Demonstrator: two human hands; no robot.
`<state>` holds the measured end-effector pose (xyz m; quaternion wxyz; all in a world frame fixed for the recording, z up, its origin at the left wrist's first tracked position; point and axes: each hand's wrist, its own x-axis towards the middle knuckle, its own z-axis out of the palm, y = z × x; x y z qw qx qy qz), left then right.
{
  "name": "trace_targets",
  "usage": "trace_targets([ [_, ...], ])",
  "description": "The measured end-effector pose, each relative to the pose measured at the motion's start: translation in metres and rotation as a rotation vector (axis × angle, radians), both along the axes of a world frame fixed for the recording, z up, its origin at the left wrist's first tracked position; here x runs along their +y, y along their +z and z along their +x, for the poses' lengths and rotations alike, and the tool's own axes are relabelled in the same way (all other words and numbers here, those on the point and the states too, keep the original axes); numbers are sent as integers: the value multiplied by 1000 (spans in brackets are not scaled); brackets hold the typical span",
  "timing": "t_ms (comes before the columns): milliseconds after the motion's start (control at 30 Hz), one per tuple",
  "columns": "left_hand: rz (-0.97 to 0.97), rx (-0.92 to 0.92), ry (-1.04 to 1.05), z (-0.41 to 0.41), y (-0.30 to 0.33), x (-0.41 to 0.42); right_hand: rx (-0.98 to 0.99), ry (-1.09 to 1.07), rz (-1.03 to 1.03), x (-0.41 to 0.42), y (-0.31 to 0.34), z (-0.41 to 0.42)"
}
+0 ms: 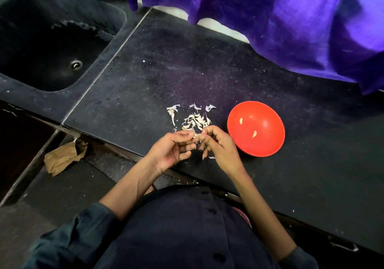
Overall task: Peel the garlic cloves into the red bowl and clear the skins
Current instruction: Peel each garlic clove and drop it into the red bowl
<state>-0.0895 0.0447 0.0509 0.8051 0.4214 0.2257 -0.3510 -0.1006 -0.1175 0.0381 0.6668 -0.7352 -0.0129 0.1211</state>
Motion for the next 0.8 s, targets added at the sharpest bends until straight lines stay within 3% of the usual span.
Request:
trace_targets([
  [200,98,-125,118,-2,-2,-3,-2,-173,40,-2,2,3],
  [367,171,-188,173,-4,-2,-5,-97,-244,-82,-2,-1,1],
  [500,301,-281,200,-5,-2,-7,-442,-146,-418,-2,1,1],
  [800,469,-425,220,-3,-5,-9,-483,-35,-467,-3,-2,4],
])
